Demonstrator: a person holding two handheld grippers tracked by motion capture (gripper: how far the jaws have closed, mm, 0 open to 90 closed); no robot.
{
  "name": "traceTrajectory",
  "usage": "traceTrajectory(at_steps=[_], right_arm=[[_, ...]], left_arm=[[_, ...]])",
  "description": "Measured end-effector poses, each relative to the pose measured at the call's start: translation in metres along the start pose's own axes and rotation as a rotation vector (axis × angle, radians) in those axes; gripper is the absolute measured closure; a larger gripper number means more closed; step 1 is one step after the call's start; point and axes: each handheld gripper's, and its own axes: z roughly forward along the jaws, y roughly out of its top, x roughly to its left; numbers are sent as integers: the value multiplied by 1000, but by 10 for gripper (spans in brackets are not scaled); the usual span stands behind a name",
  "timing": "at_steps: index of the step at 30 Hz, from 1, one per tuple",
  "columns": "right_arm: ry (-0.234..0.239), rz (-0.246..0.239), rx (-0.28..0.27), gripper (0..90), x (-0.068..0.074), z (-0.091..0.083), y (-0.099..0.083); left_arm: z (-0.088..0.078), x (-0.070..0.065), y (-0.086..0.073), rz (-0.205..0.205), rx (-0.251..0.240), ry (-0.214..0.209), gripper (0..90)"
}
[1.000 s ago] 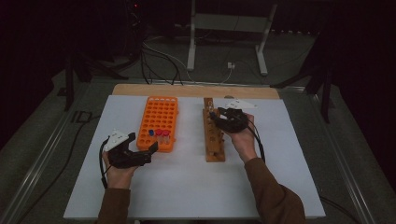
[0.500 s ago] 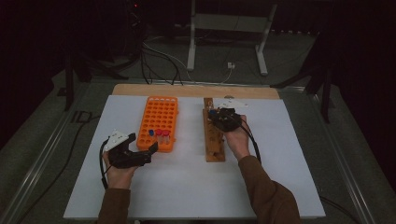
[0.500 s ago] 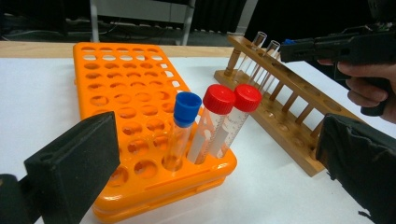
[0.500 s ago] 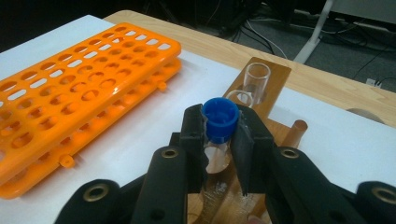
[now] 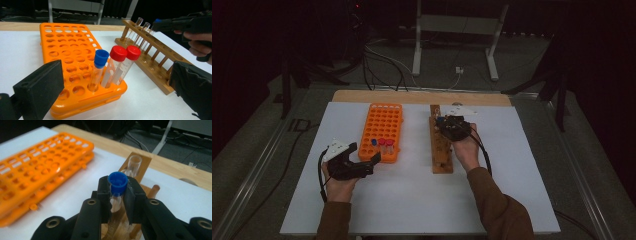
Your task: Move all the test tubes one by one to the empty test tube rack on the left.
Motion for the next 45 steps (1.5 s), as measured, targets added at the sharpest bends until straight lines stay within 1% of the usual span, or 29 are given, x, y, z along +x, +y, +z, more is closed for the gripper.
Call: traceTrajectory(at_steps=[2,6,10,12,14,16,22,25,28,31,33,35,37,41,45], right_arm=[[6,-3,-25,770,0,-7,4],[6,-35,-69,770,0,-22,12],[19,-38,-116,770,-3,-39,20],[32,-33,-138,769,-5,-47,23],[61,-29,-145,769,-5,-53,26],[74,-47,-144,769,-5,-58,27],[137,-52,-140,769,0,-71,27],[182,-48,-140,768,6,-76,25],[225,-52,-136,767,13,-80,22],[253,-61,-130,767,20,-81,18],[265,-67,-124,767,23,-81,16],[280,-63,-122,767,26,-81,14],[299,-59,-115,767,29,-81,13],[323,-69,-102,766,37,-80,8],[355,-73,-89,766,45,-79,6]], left_arm=[[0,0,0,-1,-1,0,5],[-1,0,1,-4,-7,-6,5],[-2,-2,3,3,-14,-6,5],[-2,-4,4,13,-17,5,6],[-3,-7,5,30,-23,27,6],[-4,-11,7,52,-38,40,11],[-7,-23,14,110,-56,55,11],[-6,-30,16,132,-55,53,11],[-2,-39,16,169,-48,46,14],[2,-50,17,204,-43,32,15],[4,-55,18,213,-44,18,15],[5,-58,18,219,-45,8,14],[6,-61,18,221,-42,-1,14],[9,-66,17,228,-33,-16,15],[12,-71,16,240,-22,-43,39]])
